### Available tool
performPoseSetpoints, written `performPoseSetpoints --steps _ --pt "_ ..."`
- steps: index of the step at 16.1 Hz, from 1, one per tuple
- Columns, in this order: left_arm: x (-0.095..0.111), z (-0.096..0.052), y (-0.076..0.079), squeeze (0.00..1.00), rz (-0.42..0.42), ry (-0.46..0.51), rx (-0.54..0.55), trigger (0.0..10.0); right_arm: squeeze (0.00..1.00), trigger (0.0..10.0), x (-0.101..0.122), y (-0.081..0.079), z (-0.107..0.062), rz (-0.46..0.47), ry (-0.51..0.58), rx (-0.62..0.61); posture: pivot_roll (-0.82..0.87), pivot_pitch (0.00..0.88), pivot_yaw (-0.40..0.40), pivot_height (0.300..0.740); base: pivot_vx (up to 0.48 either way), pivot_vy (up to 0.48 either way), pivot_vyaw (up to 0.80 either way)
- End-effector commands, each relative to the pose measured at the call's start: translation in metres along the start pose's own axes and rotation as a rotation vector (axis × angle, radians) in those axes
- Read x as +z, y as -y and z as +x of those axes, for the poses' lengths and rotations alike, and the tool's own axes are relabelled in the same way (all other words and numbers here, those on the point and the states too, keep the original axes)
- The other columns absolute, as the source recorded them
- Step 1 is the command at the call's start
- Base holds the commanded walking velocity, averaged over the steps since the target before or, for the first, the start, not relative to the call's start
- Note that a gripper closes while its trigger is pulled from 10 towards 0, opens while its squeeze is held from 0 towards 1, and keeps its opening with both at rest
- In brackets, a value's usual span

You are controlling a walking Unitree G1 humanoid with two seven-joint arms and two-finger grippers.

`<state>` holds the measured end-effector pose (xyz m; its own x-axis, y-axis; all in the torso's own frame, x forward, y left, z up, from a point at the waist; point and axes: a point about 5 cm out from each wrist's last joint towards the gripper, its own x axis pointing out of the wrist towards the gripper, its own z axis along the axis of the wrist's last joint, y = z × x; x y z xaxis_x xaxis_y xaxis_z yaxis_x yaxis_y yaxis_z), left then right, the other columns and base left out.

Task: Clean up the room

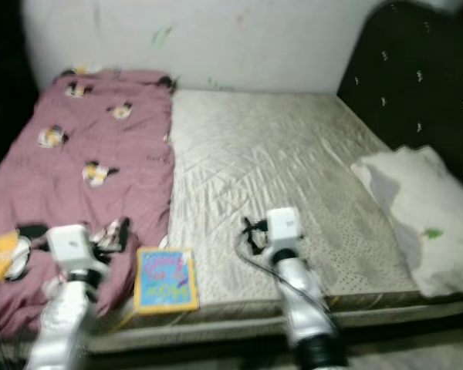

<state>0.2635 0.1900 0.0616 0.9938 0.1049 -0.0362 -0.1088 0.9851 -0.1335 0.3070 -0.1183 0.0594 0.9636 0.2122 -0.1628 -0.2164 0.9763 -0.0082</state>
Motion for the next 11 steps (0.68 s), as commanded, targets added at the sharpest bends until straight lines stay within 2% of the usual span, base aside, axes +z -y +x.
performPoseSetpoints --steps 1,11 --pt "0.0013 0.0012 0.0072 0.00 -0.007 0.009 -0.022 10.0 0.00 10.0 0.0056 0.0101 0.0008 -0.011 0.016 -0.019 0.00 0.000 -0.076 0.740 0.000 0.000 0.00" --pt "0.0015 0.0026 0.0062 0.00 -0.019 0.005 -0.011 10.0 0.00 10.0 0.0068 0.0105 0.0020 -0.007 0.016 -0.018 0.00 0.000 -0.078 0.740 0.000 0.000 0.00"
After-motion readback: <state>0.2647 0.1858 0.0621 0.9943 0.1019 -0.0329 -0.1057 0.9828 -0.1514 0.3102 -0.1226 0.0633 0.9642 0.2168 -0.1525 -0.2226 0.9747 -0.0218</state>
